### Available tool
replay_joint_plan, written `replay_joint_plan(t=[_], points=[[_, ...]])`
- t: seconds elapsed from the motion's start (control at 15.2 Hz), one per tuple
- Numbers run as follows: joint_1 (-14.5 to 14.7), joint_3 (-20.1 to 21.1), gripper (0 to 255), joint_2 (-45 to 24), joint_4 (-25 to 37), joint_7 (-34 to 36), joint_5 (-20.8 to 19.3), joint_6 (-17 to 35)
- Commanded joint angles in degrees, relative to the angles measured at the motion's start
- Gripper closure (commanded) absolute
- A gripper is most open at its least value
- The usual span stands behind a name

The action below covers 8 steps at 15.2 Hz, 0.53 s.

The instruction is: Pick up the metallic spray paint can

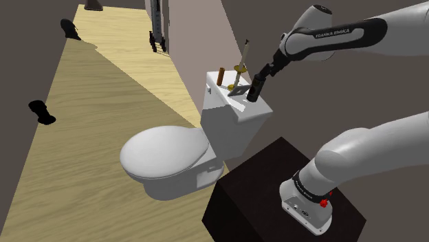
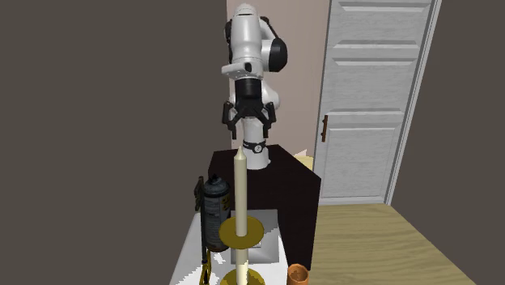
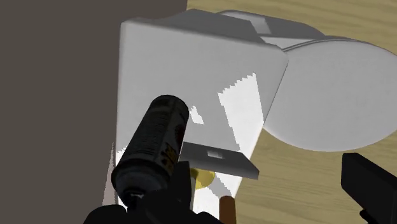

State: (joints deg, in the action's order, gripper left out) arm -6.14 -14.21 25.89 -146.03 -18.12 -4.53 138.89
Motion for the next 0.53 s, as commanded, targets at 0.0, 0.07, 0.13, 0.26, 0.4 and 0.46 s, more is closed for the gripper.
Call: replay_joint_plan(t=[0.0,0.07,0.13,0.26,0.4,0.46], points=[[0.1,-2.1,0,-3.5,0.2,-2.4,0.6,4.9],[0.3,-3.3,0,-5.3,0.7,-3.8,1.2,7.0],[0.7,-4.4,0,-7.3,1.3,-5.3,2.1,9.1],[1.7,-7.0,0,-11.3,2.7,-8.8,4.7,13.1],[3.3,-9.7,0,-15.5,4.6,-13.3,8.7,16.6],[4.2,-11.1,0,-17.7,5.6,-16.1,11.4,18.2]])
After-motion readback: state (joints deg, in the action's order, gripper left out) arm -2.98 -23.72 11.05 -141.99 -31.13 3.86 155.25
